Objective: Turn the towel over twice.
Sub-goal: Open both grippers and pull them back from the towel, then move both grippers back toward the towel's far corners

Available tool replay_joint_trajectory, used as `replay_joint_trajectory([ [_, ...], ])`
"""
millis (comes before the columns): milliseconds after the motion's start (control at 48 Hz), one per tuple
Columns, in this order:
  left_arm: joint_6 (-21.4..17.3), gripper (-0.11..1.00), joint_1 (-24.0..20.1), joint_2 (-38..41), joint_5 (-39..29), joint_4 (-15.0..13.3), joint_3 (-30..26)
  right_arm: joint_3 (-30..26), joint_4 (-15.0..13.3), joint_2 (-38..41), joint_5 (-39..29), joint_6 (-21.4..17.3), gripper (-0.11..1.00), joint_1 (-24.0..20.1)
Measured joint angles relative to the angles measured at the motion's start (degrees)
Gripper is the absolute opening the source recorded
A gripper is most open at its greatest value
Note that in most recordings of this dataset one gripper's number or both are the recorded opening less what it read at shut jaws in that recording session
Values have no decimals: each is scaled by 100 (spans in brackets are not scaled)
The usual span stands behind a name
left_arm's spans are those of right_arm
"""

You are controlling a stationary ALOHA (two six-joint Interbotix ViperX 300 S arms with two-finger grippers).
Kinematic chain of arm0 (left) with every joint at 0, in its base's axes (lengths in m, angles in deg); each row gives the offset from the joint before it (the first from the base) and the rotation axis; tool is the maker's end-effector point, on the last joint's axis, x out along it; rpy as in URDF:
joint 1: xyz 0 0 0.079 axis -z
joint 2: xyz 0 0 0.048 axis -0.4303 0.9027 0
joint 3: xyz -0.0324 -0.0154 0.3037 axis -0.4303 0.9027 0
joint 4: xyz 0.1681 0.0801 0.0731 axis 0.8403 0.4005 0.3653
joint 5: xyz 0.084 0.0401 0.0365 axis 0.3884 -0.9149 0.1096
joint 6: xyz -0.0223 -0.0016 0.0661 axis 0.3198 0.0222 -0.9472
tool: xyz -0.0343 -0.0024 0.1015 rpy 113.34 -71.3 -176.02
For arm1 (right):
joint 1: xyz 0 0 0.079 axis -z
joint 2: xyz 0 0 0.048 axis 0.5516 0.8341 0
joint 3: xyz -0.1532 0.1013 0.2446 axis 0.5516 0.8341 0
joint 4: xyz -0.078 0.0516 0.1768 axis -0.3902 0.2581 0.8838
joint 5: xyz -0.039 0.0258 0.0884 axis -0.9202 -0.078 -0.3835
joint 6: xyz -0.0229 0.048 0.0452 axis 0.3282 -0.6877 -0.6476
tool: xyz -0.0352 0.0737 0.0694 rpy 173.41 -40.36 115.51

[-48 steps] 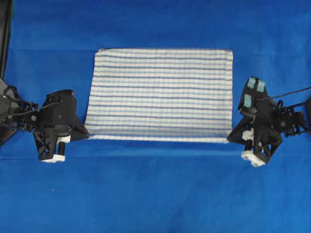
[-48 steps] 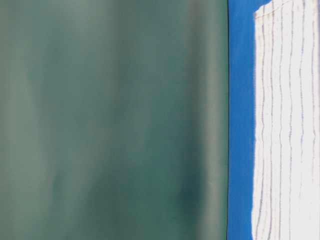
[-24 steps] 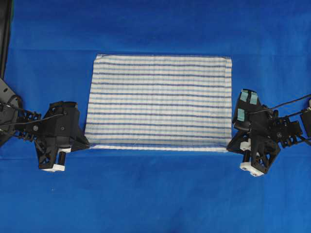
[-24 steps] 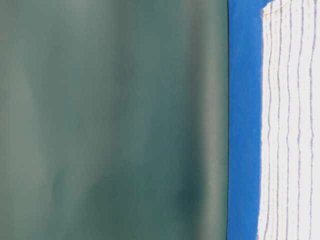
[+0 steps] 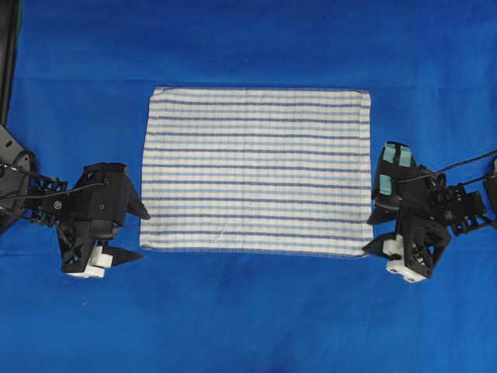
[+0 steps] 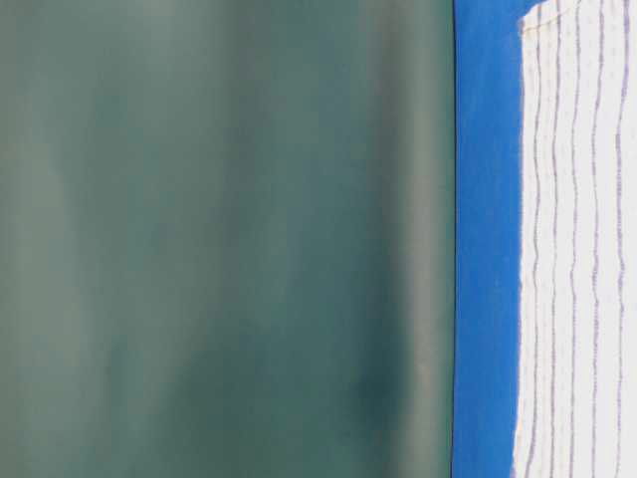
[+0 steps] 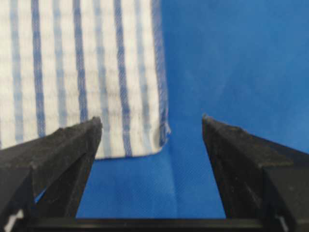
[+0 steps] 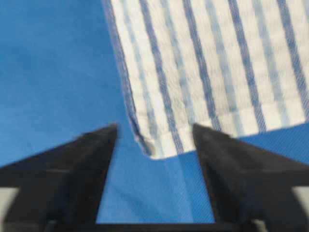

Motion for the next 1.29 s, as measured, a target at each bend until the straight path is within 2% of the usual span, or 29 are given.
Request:
replay_joint_trajectory([
  [83,-123,77,-79,-316,-211,0,-62,-9,-308,-290,-18,0,62,158],
  [187,-308,76,-316,-826,-308,0,-70,-18,-809,-782,-26,0,63,439],
  [437,-791,76,-1020,-2268,-176,-9,255,158,-2136,-1934,88,0,63,1169],
  [645,-1099,76,-1459,-3604,-18,0,615,404,-2909,-2848,475,0,62,1688],
  [749,-1134,76,-1626,-4166,-18,-9,896,615,-3085,-3182,703,0,62,1925],
  [916,-1116,76,-1758,-4632,-9,0,1266,1134,-3129,-3542,1257,-9,62,2303],
  [1082,-1055,76,-1811,-4702,-9,-9,1380,1354,-3103,-3568,1644,-35,62,2435],
  [1290,-1055,76,-1872,-4702,132,0,1380,1354,-3006,-3524,1688,-44,62,2435],
])
